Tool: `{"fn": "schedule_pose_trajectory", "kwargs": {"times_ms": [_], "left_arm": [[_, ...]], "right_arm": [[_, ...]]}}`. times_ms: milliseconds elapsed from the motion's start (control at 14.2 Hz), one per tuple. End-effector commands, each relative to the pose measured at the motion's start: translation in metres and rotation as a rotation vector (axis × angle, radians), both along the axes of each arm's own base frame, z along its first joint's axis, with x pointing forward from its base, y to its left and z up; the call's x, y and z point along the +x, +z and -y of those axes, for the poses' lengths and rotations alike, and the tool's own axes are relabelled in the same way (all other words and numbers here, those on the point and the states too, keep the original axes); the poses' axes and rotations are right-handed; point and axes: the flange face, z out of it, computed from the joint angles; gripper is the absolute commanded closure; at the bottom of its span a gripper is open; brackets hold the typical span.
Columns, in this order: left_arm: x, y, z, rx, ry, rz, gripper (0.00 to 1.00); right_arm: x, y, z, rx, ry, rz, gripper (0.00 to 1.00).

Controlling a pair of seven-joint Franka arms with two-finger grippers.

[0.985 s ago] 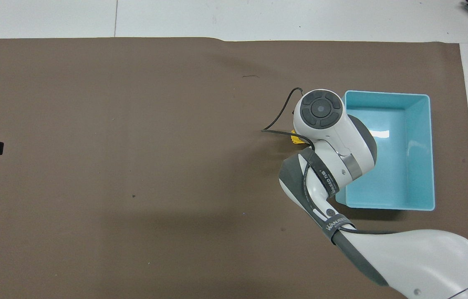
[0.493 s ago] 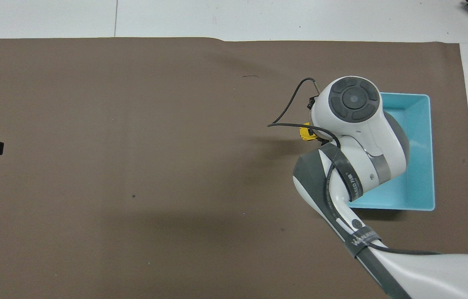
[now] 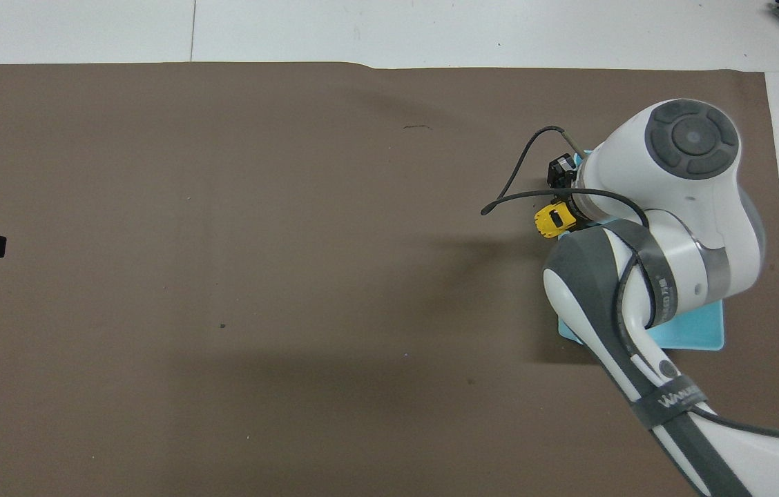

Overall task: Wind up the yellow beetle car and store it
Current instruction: 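Grasp the yellow car with the right gripper and lift it, then carry the yellow car into the blue bin with the right gripper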

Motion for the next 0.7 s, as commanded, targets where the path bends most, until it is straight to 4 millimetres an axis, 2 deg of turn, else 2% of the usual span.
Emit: {"fn": "schedule_pose_trajectory", "kwargs": {"times_ms": [0, 211, 633], "left_arm": [[-0.004, 0.005, -0.002, 0.002, 0.007, -0.006, 0.00], [-0.004, 0.005, -0.002, 0.002, 0.007, -0.006, 0.00], [-0.004, 0.005, -0.002, 0.002, 0.007, -0.006, 0.00]], "right_arm": [[-0.005, 0.008, 0.017, 0.021, 0.093, -0.032, 1.00], [-0.005, 0.017, 0.039, 0.038, 0.175, -0.032, 1.00], [-0.005, 0.021, 0.100, 0.030, 0.386, -0.067, 1.00]]}}
